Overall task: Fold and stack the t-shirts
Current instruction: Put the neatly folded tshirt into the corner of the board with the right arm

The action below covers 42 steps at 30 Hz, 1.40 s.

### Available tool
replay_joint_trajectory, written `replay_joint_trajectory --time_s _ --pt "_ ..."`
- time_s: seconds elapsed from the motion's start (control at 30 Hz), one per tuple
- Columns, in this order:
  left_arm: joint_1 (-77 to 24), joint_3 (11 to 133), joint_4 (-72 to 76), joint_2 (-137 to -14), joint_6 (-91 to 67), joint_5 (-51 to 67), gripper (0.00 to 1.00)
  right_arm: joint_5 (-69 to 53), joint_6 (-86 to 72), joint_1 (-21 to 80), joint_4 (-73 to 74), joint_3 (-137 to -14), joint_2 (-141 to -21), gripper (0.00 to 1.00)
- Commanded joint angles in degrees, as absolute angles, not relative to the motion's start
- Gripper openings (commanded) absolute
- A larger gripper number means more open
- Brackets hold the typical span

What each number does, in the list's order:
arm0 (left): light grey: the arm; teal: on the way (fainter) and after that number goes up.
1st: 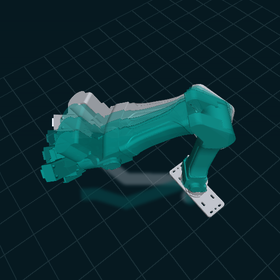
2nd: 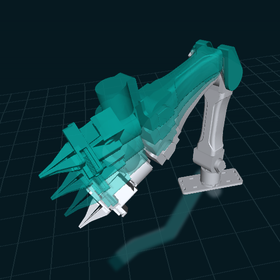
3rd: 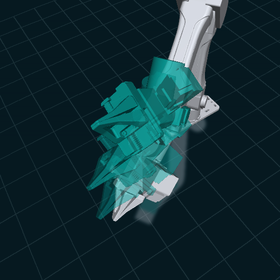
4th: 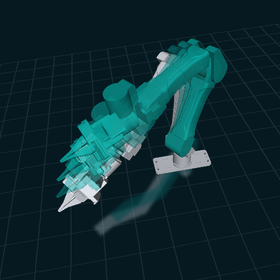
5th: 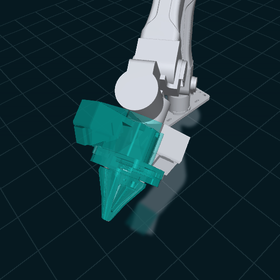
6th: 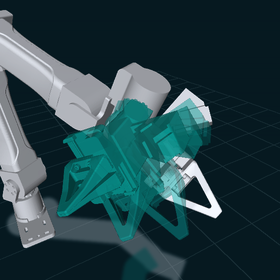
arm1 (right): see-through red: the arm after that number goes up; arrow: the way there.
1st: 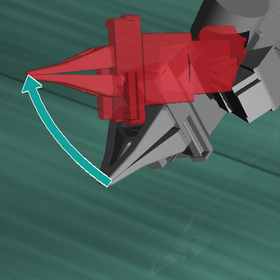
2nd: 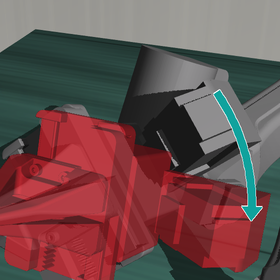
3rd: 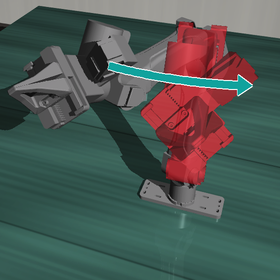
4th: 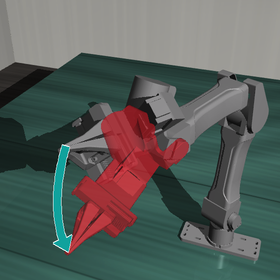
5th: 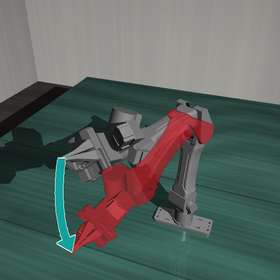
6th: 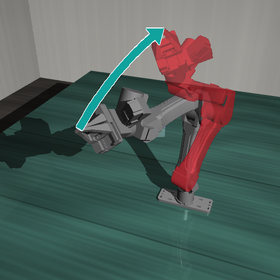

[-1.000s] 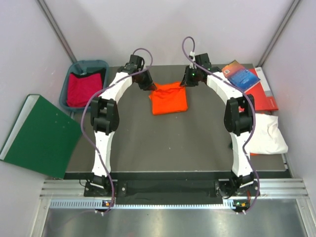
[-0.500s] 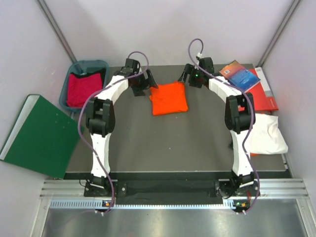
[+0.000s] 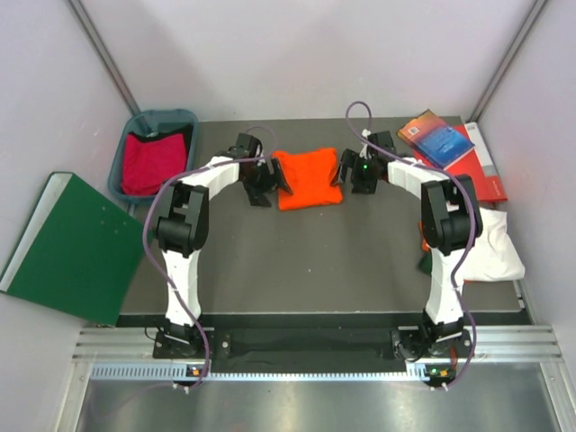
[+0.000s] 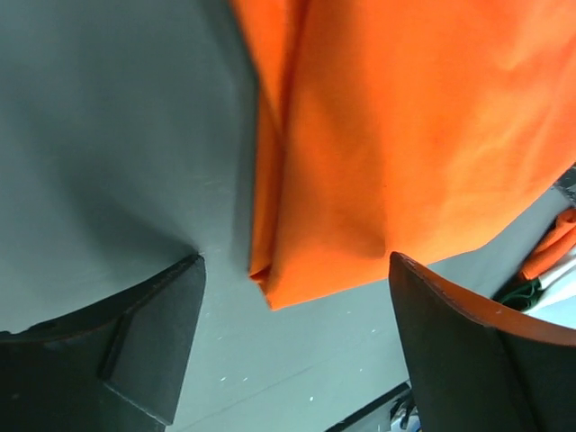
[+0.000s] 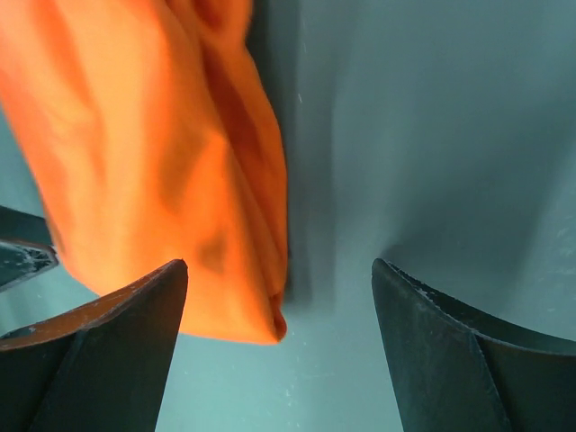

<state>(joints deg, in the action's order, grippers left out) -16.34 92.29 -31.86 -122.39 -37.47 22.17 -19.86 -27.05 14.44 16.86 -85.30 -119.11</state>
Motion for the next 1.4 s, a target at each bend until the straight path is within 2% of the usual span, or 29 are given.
replay_joint_trajectory --time_s 0.0,0.07,0.1,0.13,0.17,0.2,0.27,0.3,0.47,0.6,0.9,1.1,1.13,1.17,1.2,1.23,1.27,1.33,1.37 --pt "-17.75 93.86 -28.92 -124.45 -38.50 24.52 0.83 -21.62 -26.28 16.78 16.52 -86.92 -121.62 0.82" --pt "-18.45 95.53 -29.18 -126.46 -38.58 24.43 0.74 -21.62 -26.37 17.75 17.75 -89.19 -123.30 0.82" --pt "-18.63 96.15 -29.44 -127.08 -38.76 24.96 0.64 -21.97 -26.37 18.71 18.10 -89.99 -124.88 0.79" --pt "-18.72 96.59 -29.53 -127.79 -38.85 25.13 0.22 -22.49 -26.37 19.16 18.45 -90.78 -125.76 0.75" --pt "-18.81 97.55 -30.66 -128.84 -39.02 25.05 0.03 -24.41 -26.37 19.51 18.89 -92.10 -126.55 0.67" --pt "-18.98 98.08 -31.80 -129.37 -39.11 24.35 0.00 -25.48 -26.37 20.03 18.90 -92.37 -127.52 0.34" --pt "-19.16 98.00 -33.48 -129.55 -39.37 23.30 0.00 -26.28 -27.24 20.91 19.16 -91.76 -127.79 0.04" --pt "-19.25 97.65 -33.66 -129.29 -39.37 22.77 0.00 -25.58 -27.33 21.09 19.86 -91.41 -127.44 0.00" --pt "-19.51 94.05 -36.91 -125.78 -38.68 21.36 0.00 -22.94 -25.67 21.27 22.93 -83.68 -122.79 0.00" --pt "-20.48 86.17 -39.63 -121.83 -37.79 21.27 0.00 -21.89 -22.51 21.36 26.89 -77.01 -117.34 0.00" --pt "-27.85 71.38 -46.40 -108.47 -37.79 19.87 0.00 -20.13 -18.46 24.25 36.99 -62.42 -105.48 0.00" --pt "-29.18 73.21 -51.32 -107.49 -37.09 14.07 0.02 -19.34 -19.16 26.28 37.87 -59.67 -102.22 0.00" --pt "-29.18 74.00 -52.20 -107.32 -36.83 13.19 0.24 -18.73 -18.90 26.45 38.58 -60.20 -101.87 0.05" --pt "-29.18 75.57 -54.21 -107.05 -36.57 12.57 0.39 -18.11 -18.64 26.37 39.19 -60.81 -100.39 0.19" --pt "-29.27 76.63 -55.19 -105.75 -36.39 10.05 0.58 -15.84 -18.37 26.45 40.50 -62.13 -99.15 0.29" --pt "-29.44 77.42 -56.41 -104.95 -36.30 8.45 0.84 -14.43 -18.11 26.54 41.13 -62.92 -95.83 0.39" --pt "-29.62 79.43 -58.43 -103.90 -36.30 6.35 0.98 -12.59 -17.67 26.46 41.92 -63.80 -93.97 0.65" --pt "-29.79 80.77 -59.67 -100.56 -35.60 2.65 0.99 -4.86 -16.27 26.46 44.99 -67.58 -90.37 0.91" --pt "-29.79 81.55 -60.11 -99.59 -35.42 1.77 0.99 -1.53 -15.82 26.46 46.13 -68.98 -87.22 0.99"
